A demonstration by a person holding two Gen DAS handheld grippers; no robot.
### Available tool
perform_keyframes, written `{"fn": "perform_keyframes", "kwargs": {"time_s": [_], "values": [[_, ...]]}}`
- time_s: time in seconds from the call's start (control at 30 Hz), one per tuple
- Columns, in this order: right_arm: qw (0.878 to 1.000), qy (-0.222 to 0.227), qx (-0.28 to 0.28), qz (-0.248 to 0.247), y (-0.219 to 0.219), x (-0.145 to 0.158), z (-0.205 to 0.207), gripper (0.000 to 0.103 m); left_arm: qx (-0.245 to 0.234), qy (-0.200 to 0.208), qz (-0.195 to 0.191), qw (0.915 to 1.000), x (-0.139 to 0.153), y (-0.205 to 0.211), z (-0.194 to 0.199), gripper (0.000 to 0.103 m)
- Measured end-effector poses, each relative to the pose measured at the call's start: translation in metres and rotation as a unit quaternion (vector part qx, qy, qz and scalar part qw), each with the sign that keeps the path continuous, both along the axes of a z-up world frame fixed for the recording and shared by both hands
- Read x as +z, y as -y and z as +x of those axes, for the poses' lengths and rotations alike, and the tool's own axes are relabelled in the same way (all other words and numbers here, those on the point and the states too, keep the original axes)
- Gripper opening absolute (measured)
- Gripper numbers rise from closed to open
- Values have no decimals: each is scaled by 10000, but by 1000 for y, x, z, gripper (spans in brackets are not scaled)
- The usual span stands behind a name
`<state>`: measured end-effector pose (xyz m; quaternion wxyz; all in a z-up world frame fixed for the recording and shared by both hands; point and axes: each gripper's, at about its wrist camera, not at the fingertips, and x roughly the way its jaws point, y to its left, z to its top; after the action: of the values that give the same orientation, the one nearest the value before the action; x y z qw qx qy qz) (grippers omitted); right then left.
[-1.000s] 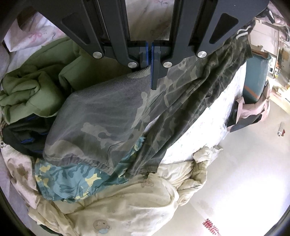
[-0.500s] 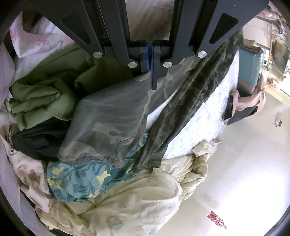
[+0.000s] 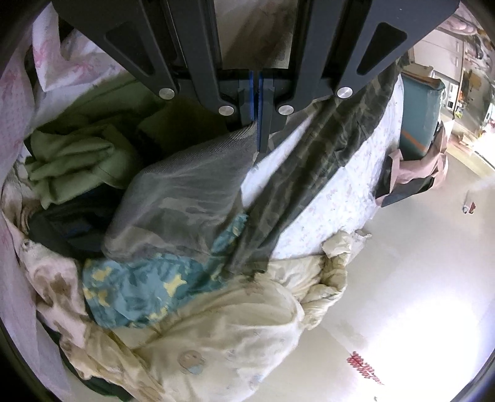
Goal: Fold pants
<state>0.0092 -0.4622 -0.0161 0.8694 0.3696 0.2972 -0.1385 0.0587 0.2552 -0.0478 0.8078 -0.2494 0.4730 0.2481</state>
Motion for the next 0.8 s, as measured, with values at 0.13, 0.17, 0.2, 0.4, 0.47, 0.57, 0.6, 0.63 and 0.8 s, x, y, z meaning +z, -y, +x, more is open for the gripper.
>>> {"fn": "perform_keyframes", "kwargs": {"time_s": [0.13, 0.17, 0.2, 0.4, 0.47, 0.57, 0.6, 0.63, 0.8], "values": [[9999, 133, -45, -93, 0, 19, 15, 0, -287, -58, -258, 9992, 7, -3, 20, 1], [9998, 178, -93, -96, 0, 23, 19, 0, -334, -40, -228, 9992, 12, -3, 24, 1], [9997, 202, -121, -106, 1, 25, 22, 0, -380, -37, -210, 9991, 17, -2, 30, 1], [9988, 363, -315, 67, 11, 39, 53, 0, -563, -74, -524, 9970, 34, 5, 61, 3], [9986, 395, -320, 119, 13, 44, 69, 0, -705, -37, -416, 9966, 43, 9, 77, 3], [9989, 329, -315, 95, 16, 50, 102, 0, -817, 41, -184, 9965, 57, 10, 106, 2], [9990, 306, -325, 101, 18, 51, 116, 0, -868, 46, -76, 9962, 61, 10, 122, 2], [9992, 258, -305, 104, 21, 53, 135, 0, -924, 55, 28, 9957, 63, 11, 133, 2], [9983, -329, 267, -410, 22, 52, 258, 0, -1163, -15, 1092, 9872, 59, 19, 222, 2]]}}
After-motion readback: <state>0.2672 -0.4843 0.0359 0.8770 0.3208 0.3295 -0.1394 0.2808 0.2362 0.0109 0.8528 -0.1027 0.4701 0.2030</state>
